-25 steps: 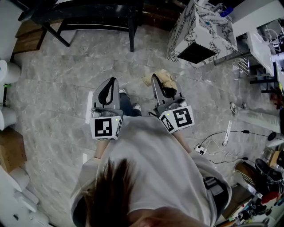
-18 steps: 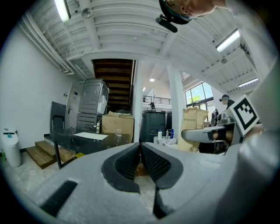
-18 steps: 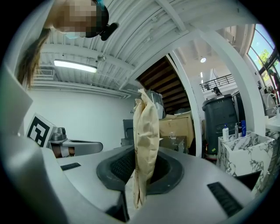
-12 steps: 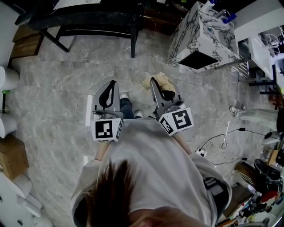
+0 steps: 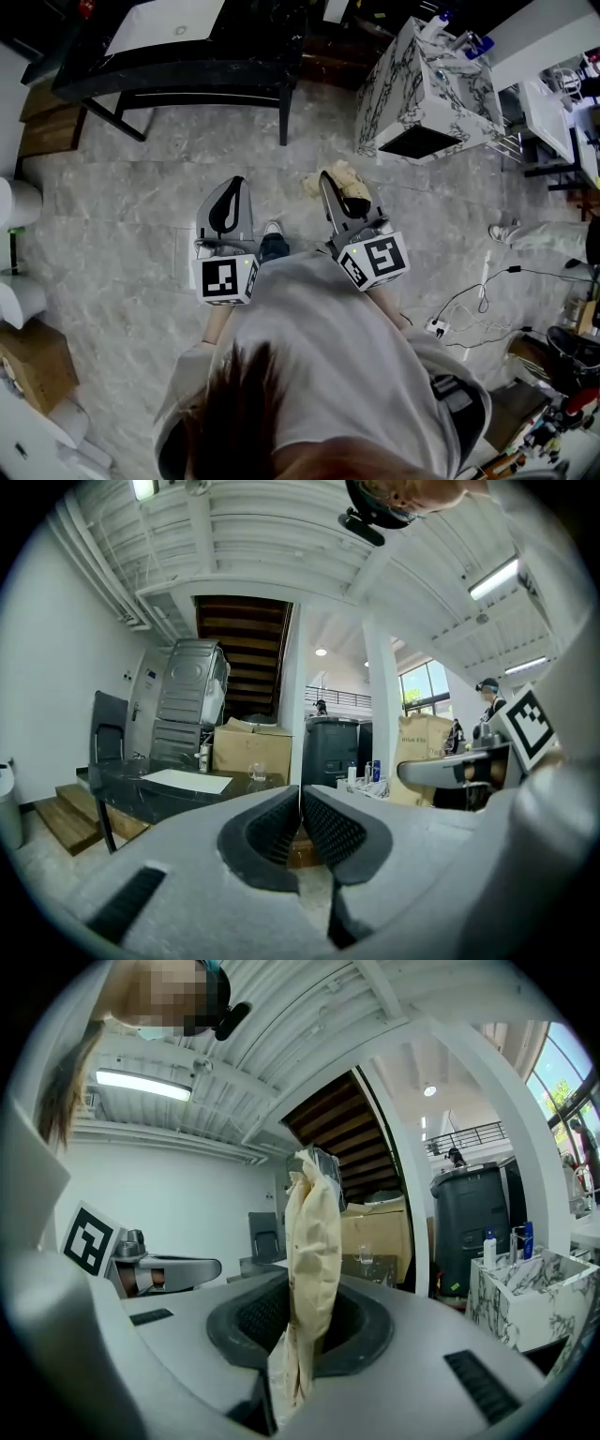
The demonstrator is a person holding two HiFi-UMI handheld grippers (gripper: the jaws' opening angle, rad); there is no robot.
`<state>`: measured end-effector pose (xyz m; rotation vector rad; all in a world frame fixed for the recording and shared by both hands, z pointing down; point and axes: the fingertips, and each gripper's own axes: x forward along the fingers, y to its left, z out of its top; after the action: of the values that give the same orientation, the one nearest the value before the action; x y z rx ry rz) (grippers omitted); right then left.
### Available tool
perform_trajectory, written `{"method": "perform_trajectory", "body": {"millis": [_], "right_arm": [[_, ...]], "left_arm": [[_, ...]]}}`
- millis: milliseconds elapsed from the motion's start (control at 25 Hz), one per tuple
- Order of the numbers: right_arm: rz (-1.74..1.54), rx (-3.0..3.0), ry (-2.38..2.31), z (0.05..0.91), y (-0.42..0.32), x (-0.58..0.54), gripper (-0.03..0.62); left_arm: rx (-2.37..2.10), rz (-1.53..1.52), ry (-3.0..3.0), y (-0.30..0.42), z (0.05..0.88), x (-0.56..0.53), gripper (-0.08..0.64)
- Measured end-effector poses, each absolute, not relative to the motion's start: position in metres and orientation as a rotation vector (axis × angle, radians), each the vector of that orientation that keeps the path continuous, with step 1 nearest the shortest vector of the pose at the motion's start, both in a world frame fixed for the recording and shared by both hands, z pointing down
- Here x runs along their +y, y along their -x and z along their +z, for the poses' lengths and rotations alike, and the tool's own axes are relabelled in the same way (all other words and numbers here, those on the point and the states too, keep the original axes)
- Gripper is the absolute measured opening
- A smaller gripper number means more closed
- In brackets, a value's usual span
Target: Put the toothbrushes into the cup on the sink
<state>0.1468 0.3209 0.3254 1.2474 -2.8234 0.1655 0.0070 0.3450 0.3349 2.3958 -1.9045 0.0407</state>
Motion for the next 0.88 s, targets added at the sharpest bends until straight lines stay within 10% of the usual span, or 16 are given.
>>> {"method": "perform_trajectory", "body": {"millis": [880], "right_arm": [[0.165, -2.812, -1.277, 0.328, -0.121, 0.266, 0.054]], "left_arm": [[-1.902, 0.053, -2.356, 0.027, 0.351, 0.300, 0.025]]}}
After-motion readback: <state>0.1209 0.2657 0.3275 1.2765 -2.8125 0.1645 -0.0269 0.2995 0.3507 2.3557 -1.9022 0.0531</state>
